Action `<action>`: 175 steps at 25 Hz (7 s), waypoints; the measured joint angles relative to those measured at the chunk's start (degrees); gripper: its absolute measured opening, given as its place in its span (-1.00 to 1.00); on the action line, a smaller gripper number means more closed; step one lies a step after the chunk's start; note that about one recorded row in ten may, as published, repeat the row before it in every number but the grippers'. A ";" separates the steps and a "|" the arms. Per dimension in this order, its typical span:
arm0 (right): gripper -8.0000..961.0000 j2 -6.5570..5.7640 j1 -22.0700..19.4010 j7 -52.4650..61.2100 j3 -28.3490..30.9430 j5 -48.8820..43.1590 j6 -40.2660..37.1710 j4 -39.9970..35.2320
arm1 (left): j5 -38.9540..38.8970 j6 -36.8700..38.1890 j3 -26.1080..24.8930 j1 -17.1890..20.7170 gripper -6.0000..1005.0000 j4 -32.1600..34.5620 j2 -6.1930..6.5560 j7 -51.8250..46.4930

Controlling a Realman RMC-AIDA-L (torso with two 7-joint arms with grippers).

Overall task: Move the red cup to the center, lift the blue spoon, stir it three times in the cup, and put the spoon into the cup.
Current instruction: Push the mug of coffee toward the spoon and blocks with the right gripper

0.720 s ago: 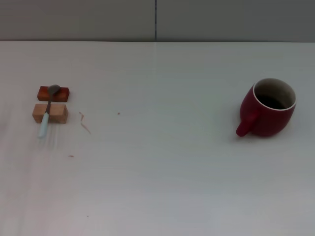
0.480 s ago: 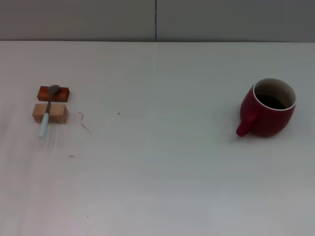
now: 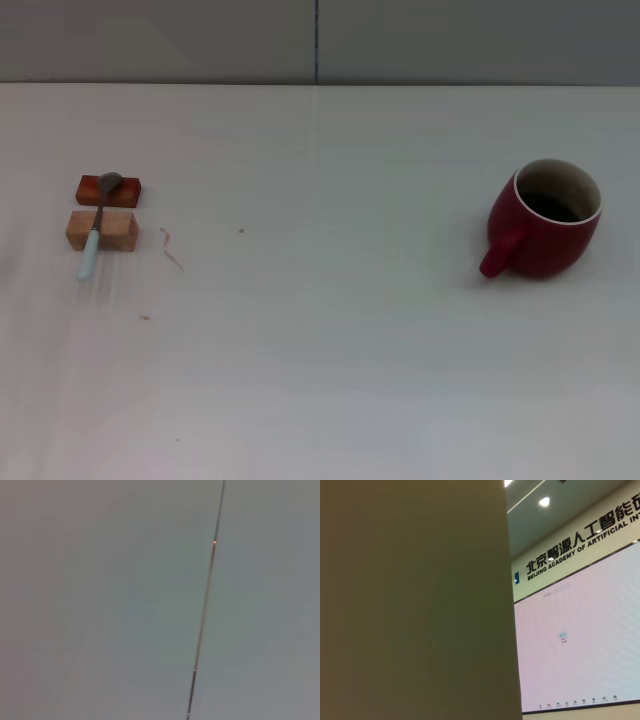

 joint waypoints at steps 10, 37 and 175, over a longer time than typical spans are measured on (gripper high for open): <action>0.38 -0.22 1.04 -0.13 0.00 -0.20 1.66 -0.96 | 0.00 10.20 9.89 7.41 0.70 -7.19 -0.08 0.60; 0.27 0.33 -1.05 -4.49 -1.48 -0.48 3.75 -0.42 | -0.27 0.10 2.86 1.65 0.70 -2.99 0.22 3.54; -0.86 1.20 2.67 -81.66 -32.17 -9.61 35.60 31.73 | -0.09 -0.84 2.30 1.60 0.66 6.02 0.67 -4.50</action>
